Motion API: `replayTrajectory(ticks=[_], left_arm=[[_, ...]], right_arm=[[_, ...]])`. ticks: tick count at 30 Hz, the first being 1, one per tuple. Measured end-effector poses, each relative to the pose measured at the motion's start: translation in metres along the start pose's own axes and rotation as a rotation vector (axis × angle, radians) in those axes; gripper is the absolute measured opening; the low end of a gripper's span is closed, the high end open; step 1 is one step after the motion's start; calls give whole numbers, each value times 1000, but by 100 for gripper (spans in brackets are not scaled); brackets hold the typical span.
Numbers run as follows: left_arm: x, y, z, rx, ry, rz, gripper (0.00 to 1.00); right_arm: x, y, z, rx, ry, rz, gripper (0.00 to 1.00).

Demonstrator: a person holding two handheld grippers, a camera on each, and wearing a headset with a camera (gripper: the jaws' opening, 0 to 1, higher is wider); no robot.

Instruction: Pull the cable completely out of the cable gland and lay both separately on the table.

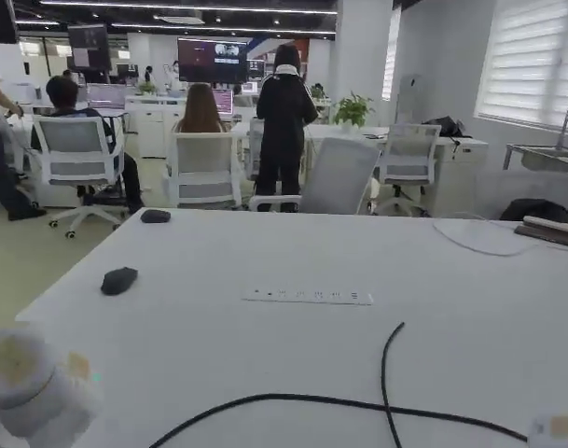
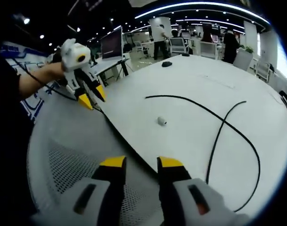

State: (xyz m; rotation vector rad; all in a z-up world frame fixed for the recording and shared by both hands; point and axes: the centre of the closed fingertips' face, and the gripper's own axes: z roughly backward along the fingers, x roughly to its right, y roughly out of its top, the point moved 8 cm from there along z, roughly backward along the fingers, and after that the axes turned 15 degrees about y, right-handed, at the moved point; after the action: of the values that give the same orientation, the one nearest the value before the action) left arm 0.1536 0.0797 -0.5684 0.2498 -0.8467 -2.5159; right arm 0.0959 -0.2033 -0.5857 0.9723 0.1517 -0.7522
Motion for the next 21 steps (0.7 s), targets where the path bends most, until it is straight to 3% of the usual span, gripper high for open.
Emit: replayTrajectory(ticks=[2,6,8,10,15,16,18,21], left_arm=[[0,-8,10,48,47,69,42],[-12,-17,26,128,173,224,41],[-23,-20,28,183,243,264,46],[-30,-24,31,212,315,356,50],[-28,-36,30,173,333,371,50],[-27,-36,31,176,333,376,50],[-28,-35,32,239,339,436,53],[-28,-42,28,218,330,452,52]], right_arm=[[0,-4,-4,-25,24,-27,28],[-2,-1,-5,5,32,-42,30],[-3,1,-3,18,29,-51,32],[-5,3,1,29,29,-28,33],[0,0,10,13,2,-64,36],[1,0,13,13,-17,-66,36],[1,-1,17,26,-44,-84,35],[0,-4,16,33,-43,-98,37]])
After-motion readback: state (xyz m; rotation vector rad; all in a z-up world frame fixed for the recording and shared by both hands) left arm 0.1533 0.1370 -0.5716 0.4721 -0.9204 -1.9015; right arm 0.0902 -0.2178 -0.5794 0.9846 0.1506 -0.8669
